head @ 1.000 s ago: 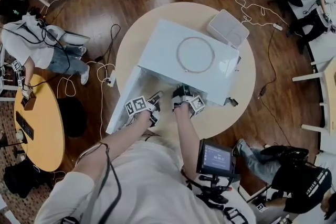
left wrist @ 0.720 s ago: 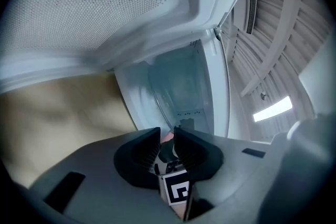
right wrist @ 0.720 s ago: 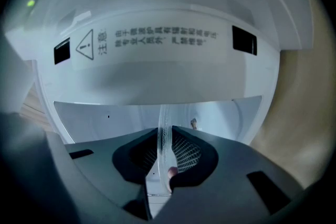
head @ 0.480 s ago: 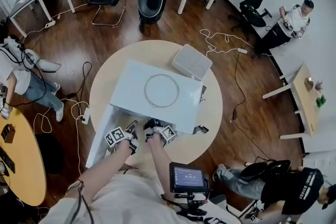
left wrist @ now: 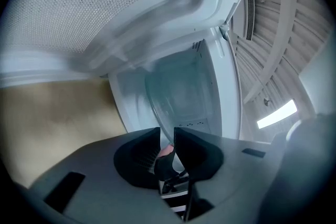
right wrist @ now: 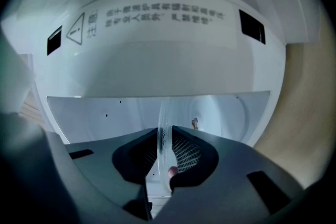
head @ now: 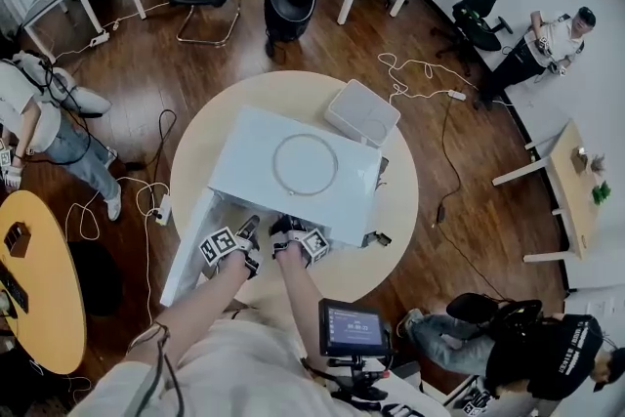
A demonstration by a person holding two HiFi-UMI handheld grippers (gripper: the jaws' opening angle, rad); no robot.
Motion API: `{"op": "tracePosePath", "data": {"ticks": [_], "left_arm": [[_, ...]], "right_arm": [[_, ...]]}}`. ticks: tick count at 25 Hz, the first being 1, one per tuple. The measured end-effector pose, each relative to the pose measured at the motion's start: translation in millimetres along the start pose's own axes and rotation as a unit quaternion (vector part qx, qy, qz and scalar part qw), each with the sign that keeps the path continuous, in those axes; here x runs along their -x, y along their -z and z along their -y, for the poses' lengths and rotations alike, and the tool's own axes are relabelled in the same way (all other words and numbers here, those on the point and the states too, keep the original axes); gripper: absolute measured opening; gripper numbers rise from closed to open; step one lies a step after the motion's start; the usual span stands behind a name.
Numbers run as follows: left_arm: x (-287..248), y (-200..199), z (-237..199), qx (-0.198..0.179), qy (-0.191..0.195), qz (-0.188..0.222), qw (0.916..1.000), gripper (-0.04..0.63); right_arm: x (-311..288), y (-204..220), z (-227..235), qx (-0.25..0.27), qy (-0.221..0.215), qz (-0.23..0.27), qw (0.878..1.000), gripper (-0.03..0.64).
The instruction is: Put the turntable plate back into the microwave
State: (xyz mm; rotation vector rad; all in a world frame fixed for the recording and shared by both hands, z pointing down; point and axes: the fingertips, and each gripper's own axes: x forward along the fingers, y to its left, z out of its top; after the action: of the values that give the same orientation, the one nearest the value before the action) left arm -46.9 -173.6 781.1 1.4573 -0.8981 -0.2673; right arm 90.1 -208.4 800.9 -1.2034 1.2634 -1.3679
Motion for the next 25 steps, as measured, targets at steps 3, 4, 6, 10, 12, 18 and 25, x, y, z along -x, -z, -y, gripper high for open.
{"op": "tracePosePath", "data": {"ticks": [3, 4, 6, 10, 12, 18, 25], "left_arm": [[-5, -2, 2, -0.003, -0.002, 0.004, 1.0000, 0.064], [-6, -4, 2, -0.004, -0.002, 0.006, 1.0000, 0.064], [-7, -8, 1, -0.008, -0.003, 0.011, 0.9999, 0.064], [-8, -10, -1, -0.007, -0.003, 0.017, 0.9998, 0.064], [-6, -9, -2, -0.005, -0.006, 0.017, 0.9998, 0.064], [-2, -12, -9, -0.007, -0.013, 0.018, 0.9997, 0.064], [-5, -9, -9, -0.015, -0.015, 0.008, 0.9997, 0.064]], "right_arm": [[-2, -2, -2, -0.010, -0.005, 0.004, 1.000, 0.052], [-3, -1, -2, -0.012, -0.006, 0.005, 1.000, 0.052], [-5, 2, 0, -0.013, -0.006, 0.007, 1.000, 0.052], [-10, 3, 6, -0.011, -0.004, 0.008, 1.000, 0.054], [-10, 3, 8, -0.014, -0.004, 0.008, 1.000, 0.055], [-16, 5, 5, -0.026, -0.012, 0.014, 0.999, 0.055], [-16, -1, 12, -0.035, -0.007, 0.027, 0.999, 0.055]]}}
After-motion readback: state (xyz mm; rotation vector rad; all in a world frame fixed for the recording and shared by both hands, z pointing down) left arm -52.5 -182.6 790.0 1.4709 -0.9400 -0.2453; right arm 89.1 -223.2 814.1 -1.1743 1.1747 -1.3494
